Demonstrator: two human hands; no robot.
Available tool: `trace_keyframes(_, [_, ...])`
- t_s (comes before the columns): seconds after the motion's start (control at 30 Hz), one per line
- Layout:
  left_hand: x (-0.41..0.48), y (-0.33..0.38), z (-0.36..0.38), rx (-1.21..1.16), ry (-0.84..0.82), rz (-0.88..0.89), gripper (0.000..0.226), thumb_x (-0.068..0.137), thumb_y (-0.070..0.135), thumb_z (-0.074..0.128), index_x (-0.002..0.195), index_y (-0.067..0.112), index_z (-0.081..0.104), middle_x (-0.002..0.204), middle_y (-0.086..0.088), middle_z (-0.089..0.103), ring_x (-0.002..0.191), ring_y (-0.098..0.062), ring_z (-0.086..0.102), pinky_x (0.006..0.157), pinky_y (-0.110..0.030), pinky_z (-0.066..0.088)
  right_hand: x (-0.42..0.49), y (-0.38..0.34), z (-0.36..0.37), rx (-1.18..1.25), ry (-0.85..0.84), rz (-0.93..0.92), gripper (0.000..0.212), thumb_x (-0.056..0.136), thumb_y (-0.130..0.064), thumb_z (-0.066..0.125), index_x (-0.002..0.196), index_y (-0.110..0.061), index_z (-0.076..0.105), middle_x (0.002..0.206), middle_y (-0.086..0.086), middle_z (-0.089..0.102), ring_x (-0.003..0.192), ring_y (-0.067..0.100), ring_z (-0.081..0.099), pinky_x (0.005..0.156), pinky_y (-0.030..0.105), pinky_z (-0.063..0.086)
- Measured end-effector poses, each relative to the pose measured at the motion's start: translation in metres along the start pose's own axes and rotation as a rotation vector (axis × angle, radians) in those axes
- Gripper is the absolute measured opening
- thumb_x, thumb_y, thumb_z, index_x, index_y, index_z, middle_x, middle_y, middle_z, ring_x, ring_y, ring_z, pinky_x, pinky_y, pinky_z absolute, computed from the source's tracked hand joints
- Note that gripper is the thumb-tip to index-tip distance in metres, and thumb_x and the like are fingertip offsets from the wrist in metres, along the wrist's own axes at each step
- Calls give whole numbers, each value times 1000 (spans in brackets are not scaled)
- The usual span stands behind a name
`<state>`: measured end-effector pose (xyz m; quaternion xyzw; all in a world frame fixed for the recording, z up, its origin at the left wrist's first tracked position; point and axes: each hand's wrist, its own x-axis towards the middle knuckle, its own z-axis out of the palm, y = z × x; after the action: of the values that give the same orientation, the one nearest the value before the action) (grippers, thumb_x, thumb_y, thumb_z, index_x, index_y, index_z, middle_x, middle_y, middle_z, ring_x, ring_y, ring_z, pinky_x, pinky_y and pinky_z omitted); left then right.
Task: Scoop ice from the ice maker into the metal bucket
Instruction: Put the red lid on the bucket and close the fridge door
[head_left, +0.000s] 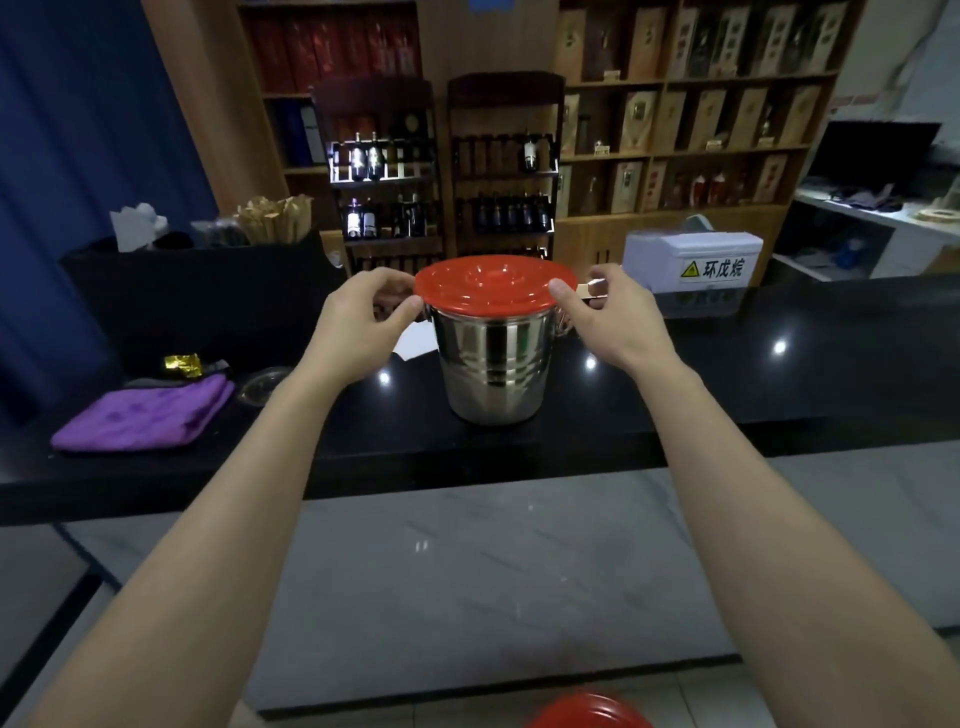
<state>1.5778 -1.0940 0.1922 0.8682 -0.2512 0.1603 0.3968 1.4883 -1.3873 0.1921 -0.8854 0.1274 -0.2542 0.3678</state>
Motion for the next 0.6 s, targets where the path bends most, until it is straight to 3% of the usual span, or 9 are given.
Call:
trace_keyframes(0.07, [23, -9, 5, 15, 35, 12, 28, 106, 39, 65, 132, 28, 69, 120, 13, 63, 103, 16, 58, 82, -8, 45, 21, -1, 9, 21, 7, 30, 92, 92, -78, 59, 158, -17, 39, 149, 7, 59, 133, 26, 60, 102, 44, 52])
trace_keyframes(0.17, [60, -26, 14, 25, 41, 24, 35, 106, 48, 62, 136, 32, 67, 126, 9, 60, 110, -1, 59, 97, -21, 48, 48, -5, 21, 44, 18, 78, 100, 91, -81, 56, 162, -15, 32, 153, 11, 55, 137, 30, 56, 104, 44, 50])
trace_keyframes(0.3, [100, -37, 28, -8, -43, 36, 38, 109, 54, 53, 138, 35, 67, 132, 5, 64, 122, -11, 60, 103, -31, 48, 70, -10, 34, 42, -4, 150, 102, 89, -85, 54, 163, -18, 32, 156, 12, 53, 141, 32, 52, 105, 46, 48])
trace_keyframes(0.4, [119, -41, 37, -39, -153, 22, 38, 108, 59, 51, 133, 38, 70, 130, 9, 69, 122, -10, 63, 99, -29, 50, 80, -6, 38, 16, -89, 181, 101, 85, -82, 64, 162, -23, 34, 156, 8, 52, 131, 29, 59, 94, 39, 51])
trace_keyframes(0.5, [127, -45, 45, -51, -293, -15, 34, 106, 59, 56, 132, 44, 71, 126, 16, 71, 120, -10, 64, 107, -38, 52, 85, -1, 40, 4, -185, 226, 98, 83, -74, 73, 160, -25, 37, 150, 3, 55, 115, 22, 62, 85, 34, 54])
trace_keyframes(0.6, [130, -51, 52, -134, -342, -61, 30, 104, 57, 60, 132, 49, 69, 126, 15, 72, 111, -10, 70, 100, -34, 57, 86, 3, 42, 44, -211, 271, 97, 81, -73, 76, 159, -31, 38, 147, 1, 57, 113, 23, 67, 91, 38, 60])
